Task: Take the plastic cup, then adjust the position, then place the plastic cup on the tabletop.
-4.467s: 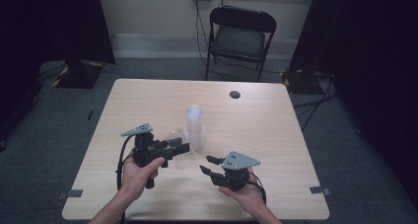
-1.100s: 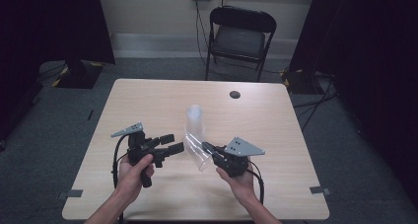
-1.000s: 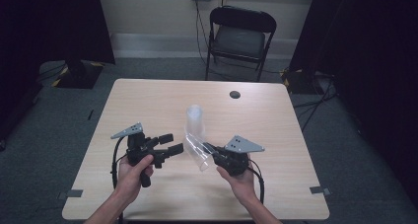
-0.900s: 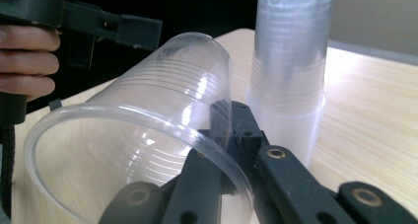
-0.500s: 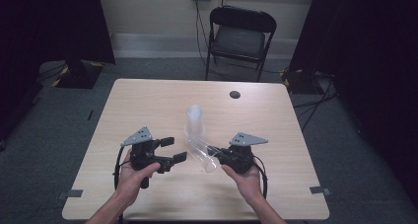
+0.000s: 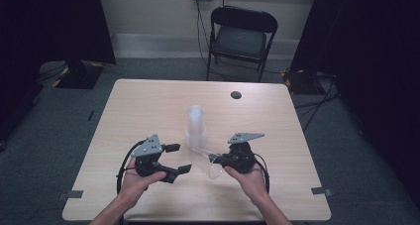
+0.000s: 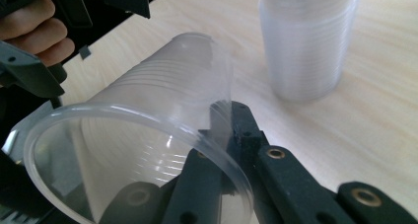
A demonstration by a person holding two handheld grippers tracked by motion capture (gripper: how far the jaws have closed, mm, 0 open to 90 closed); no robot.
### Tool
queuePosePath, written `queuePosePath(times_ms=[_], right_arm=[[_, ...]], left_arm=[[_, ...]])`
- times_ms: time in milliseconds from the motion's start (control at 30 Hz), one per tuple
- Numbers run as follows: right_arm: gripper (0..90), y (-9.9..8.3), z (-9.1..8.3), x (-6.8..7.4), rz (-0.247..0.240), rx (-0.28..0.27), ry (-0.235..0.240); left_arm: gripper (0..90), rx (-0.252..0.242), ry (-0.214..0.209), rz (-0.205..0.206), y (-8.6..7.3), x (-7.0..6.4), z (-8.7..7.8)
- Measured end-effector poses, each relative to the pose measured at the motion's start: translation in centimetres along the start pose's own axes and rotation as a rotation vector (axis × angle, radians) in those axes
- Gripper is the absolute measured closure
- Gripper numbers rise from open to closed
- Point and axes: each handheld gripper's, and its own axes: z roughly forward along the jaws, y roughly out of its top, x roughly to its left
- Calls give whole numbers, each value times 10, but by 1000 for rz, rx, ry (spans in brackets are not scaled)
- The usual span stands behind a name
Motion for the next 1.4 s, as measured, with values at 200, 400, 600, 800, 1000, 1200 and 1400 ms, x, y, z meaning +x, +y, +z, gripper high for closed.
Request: queuePosePath(times_ms=[200, 400, 600, 800, 1000, 1200, 1400], right_arm=[[900, 1, 0, -3, 15, 46, 30], [900, 1, 4, -2, 19, 123, 63], [900, 2, 8, -1, 14, 167, 84], [900, 3, 11, -1, 16, 188, 96], [900, 2, 12, 0, 16, 214, 113], [900, 5, 13, 0, 26, 216, 116], [900, 6, 14, 3, 25, 239, 127]], left_arm=[[172, 43, -3, 34, -4, -4, 5], [176, 79, -30, 85, -6, -10, 11], [203, 91, -58, 120, -7, -12, 14], [191, 102, -75, 166, -9, -13, 16], [169, 120, -95, 199, -10, -18, 20], [156, 140, -89, 244, -12, -20, 24], [171, 160, -80, 307, -14, -23, 27]])
